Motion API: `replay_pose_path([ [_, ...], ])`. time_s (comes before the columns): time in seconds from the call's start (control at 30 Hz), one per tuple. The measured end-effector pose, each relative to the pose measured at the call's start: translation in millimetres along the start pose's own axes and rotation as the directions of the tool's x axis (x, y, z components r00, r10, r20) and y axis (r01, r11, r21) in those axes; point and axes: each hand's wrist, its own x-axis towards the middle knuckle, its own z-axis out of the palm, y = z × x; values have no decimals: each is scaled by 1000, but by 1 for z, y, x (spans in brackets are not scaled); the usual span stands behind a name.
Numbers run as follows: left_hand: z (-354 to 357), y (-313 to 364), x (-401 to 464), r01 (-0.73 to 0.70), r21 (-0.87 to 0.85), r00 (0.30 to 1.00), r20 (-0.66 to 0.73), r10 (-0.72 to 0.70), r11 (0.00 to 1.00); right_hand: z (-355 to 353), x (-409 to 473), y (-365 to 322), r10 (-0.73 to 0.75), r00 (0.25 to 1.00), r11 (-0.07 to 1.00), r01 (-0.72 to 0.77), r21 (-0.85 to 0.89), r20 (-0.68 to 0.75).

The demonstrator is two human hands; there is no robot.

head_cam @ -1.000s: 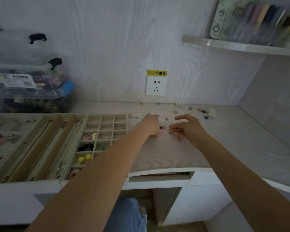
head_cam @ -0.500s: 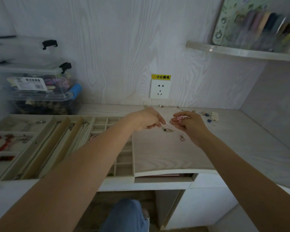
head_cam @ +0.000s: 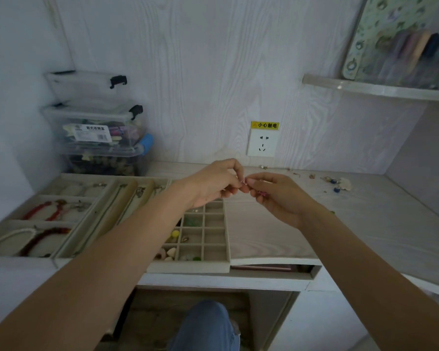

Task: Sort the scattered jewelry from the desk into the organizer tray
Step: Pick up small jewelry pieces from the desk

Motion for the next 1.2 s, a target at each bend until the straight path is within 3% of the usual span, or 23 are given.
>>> replay_pose_path([
  [0.37,-26,-29,-69,-85,130,991,-95,97,988,43,-33,16,-17,998,987,26,-159,56],
  [0.53,-28,-46,-88,-50,228,975,-200,97,972,59,-43,25,-36,999,943,43,-330,28],
  [0.73,-18,-57,-95,-24,305,975,-204,90,952,59,-57,30,-33,999,917,33,-398,7],
  [0.9,-8,-58,-93,16,462,985,-160,66,887,54,-61,31,-78,997,788,65,-612,6],
  [1.2,-3,-54,-83,77,654,995,-103,-12,753,55,-58,29,-68,995,598,94,-796,67],
])
